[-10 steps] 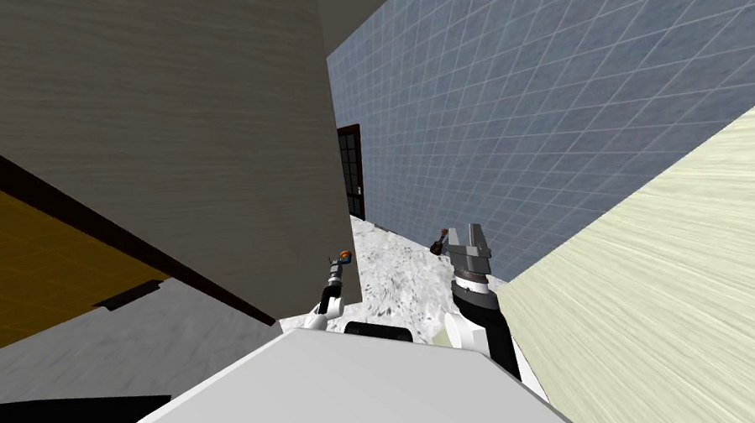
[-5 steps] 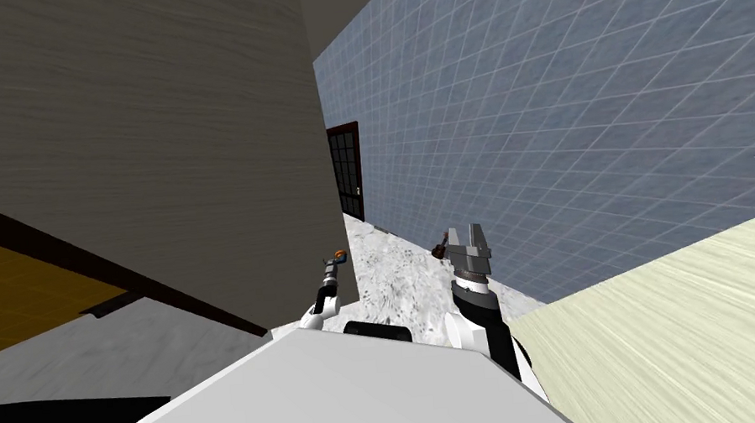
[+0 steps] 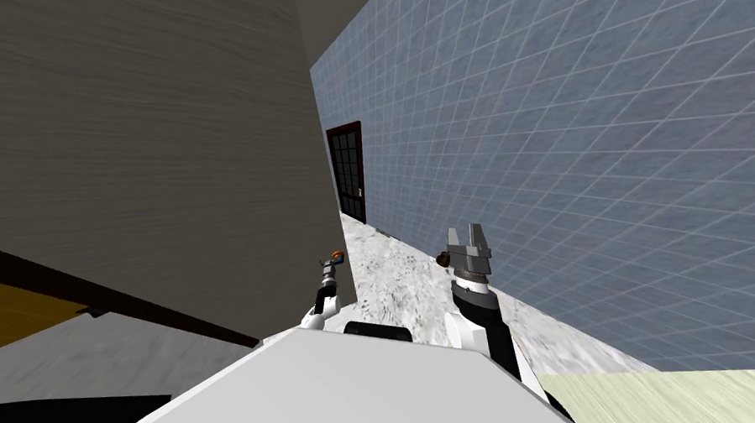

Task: Push the door open

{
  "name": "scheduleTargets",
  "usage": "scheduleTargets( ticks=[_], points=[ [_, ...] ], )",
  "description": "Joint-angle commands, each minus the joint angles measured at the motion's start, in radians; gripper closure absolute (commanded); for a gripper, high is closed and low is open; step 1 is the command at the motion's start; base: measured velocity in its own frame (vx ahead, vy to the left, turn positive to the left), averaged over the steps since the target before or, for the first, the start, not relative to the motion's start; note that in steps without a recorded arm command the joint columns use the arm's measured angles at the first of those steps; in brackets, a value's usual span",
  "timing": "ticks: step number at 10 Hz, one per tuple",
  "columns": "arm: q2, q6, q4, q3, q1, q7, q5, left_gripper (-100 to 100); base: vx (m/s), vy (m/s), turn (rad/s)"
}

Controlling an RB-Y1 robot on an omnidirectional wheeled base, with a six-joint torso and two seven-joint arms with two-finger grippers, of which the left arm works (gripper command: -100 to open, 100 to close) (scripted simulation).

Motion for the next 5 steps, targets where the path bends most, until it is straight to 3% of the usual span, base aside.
scheduleTargets(
  ticks=[1, 2, 3, 5],
  points=[
    [-0.026, -0.004, -0.008, 0.019, -0.004, -0.015, 0.011, 100, 0.201, -0.026, 0.076],
    [-0.015, 0.002, -0.008, 0.014, 0.004, -0.010, 0.007, 100, 0.085, -0.003, 0.035],
    [0.015, -0.001, -0.012, 0.036, 0.004, -0.020, 0.022, 100, 0.133, -0.014, 0.004],
    [0.015, -0.001, -0.012, 0.036, 0.004, -0.020, 0.022, 100, 0.121, -0.015, 0.030]
  ],
)
